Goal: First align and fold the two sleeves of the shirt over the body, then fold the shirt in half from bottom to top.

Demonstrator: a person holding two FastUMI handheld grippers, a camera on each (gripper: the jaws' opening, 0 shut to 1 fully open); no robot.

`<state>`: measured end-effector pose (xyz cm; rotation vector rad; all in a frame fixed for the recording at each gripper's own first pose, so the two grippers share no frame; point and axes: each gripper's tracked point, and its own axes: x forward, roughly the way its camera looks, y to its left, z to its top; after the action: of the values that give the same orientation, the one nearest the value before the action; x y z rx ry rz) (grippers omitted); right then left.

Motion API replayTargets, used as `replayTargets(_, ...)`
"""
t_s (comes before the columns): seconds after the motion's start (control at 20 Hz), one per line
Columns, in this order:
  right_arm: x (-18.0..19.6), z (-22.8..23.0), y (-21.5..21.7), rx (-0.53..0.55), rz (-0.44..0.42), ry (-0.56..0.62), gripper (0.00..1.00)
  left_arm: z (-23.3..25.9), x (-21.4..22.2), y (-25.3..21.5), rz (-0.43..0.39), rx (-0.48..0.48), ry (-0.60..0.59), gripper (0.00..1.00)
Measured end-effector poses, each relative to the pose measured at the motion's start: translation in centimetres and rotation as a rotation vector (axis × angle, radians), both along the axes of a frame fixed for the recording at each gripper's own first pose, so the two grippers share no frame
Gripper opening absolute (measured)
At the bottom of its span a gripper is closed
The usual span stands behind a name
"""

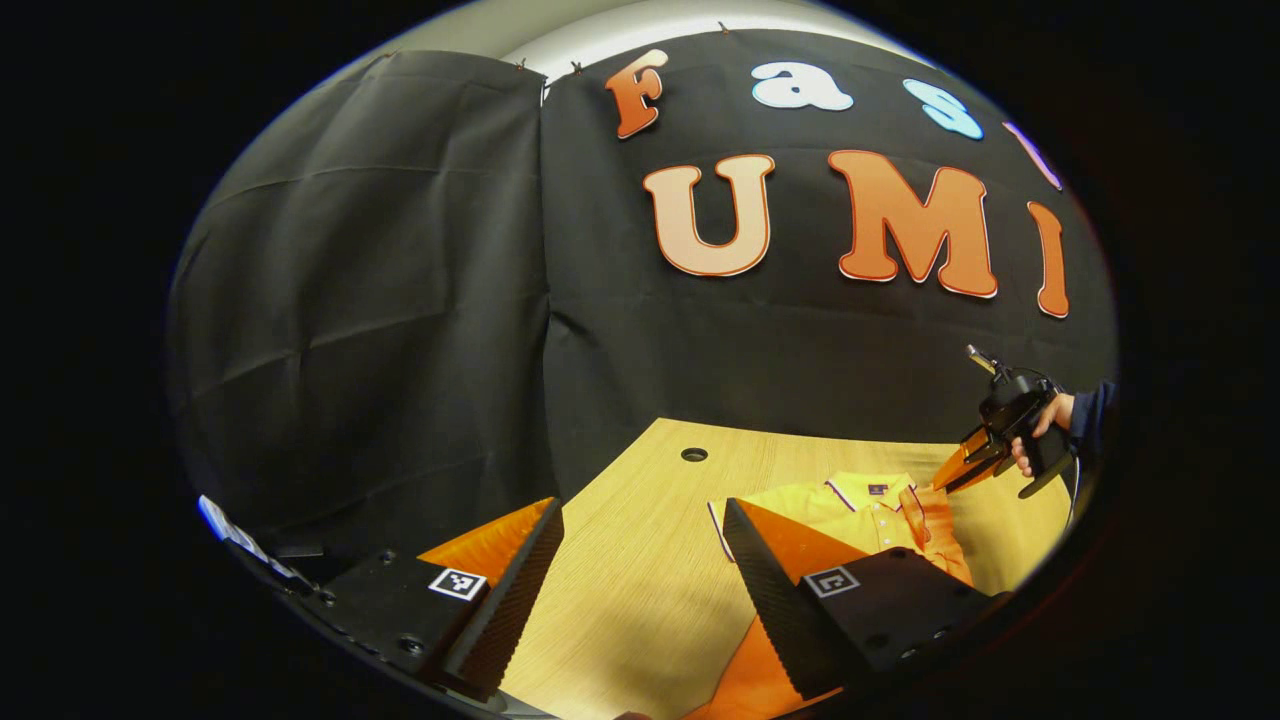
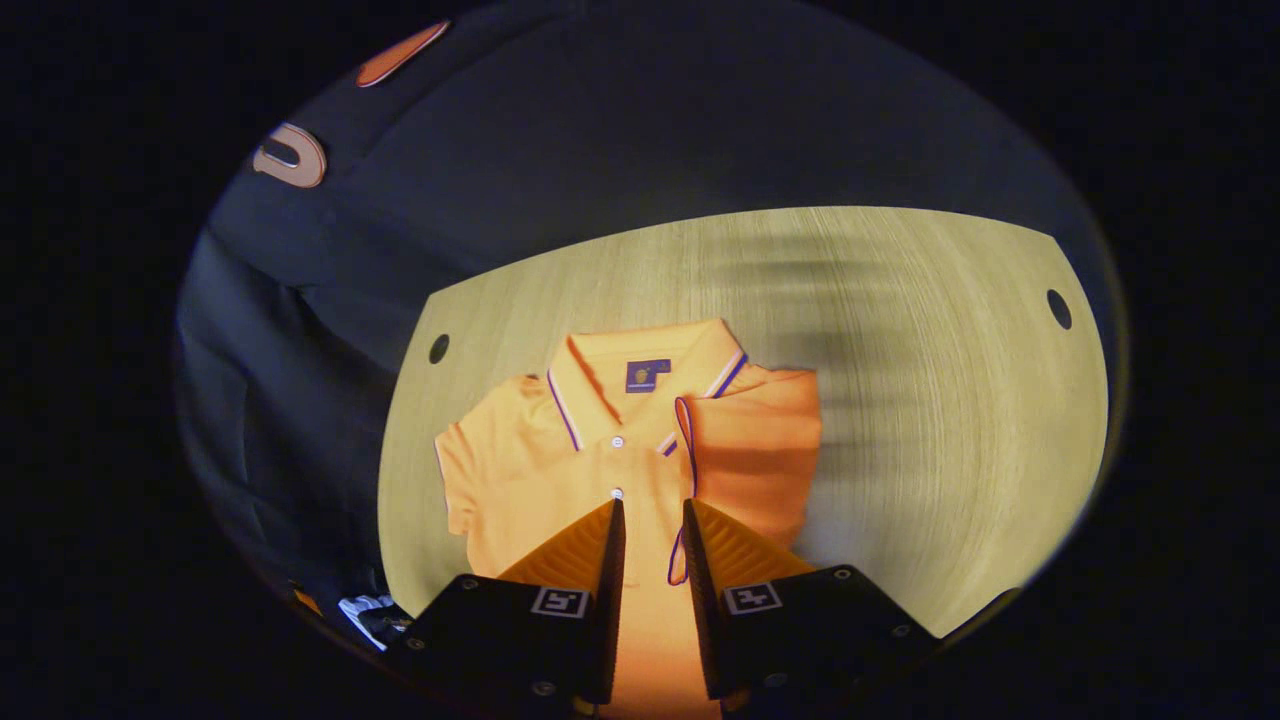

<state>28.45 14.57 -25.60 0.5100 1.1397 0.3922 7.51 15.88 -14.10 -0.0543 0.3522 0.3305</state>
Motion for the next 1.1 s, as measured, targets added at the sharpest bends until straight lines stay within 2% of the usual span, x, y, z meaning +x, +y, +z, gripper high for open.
replayTargets(0.15, 0.0, 1.4, -1.3, -0.02, -0.017, -0.064, 0.39, -0.6, 1.2, -0.9, -0.027, -0.018, 0.025, 0.99)
replayTargets(0.3, -0.6, 4.1, -2.9, -0.036, -0.023, -0.165, 0.63, -1.6, 3.5, -2.1, -0.069, -0.079, 0.064, 0.99)
replayTargets(0.4, -1.6, 5.9, -3.8, -0.042, -0.037, -0.229, 0.74, -2.6, 5.4, -2.6, -0.099, -0.129, 0.107, 0.99)
replayTargets(0.6, -4.2, 7.9, -6.8, -0.082, -0.109, -0.32, 0.87, -6.7, 10.0, -3.0, -0.139, -0.226, 0.235, 1.0)
replayTargets(0.65, -5.0, 8.0, -7.7, -0.096, -0.13, -0.329, 0.87, -7.7, 10.9, -3.2, -0.148, -0.254, 0.266, 1.0)
replayTargets(0.75, -6.3, 8.2, -9.7, -0.129, -0.185, -0.351, 0.89, -11.4, 11.9, -3.6, -0.124, -0.324, 0.41, 0.99)
replayTargets(0.8, -6.9, 8.2, -10.8, -0.146, -0.229, -0.363, 0.81, -12.8, 12.5, -4.3, -0.13, -0.371, 0.445, 0.99)
replayTargets(0.85, -7.6, 8.4, -11.3, -0.156, -0.26, -0.378, 0.9, -14.3, 13.6, -4.7, -0.134, -0.403, 0.477, 0.98)
replayTargets(1.0, -9.9, 8.4, -13.2, -0.205, -0.318, -0.397, 0.9, -18.0, 16.2, -5.9, -0.16, -0.41, 0.575, 0.98)
replayTargets(1.1, -10.9, 8.9, -13.8, -0.201, -0.364, -0.395, 0.9, -19.4, 17.8, -6.7, -0.173, -0.44, 0.62, 0.98)
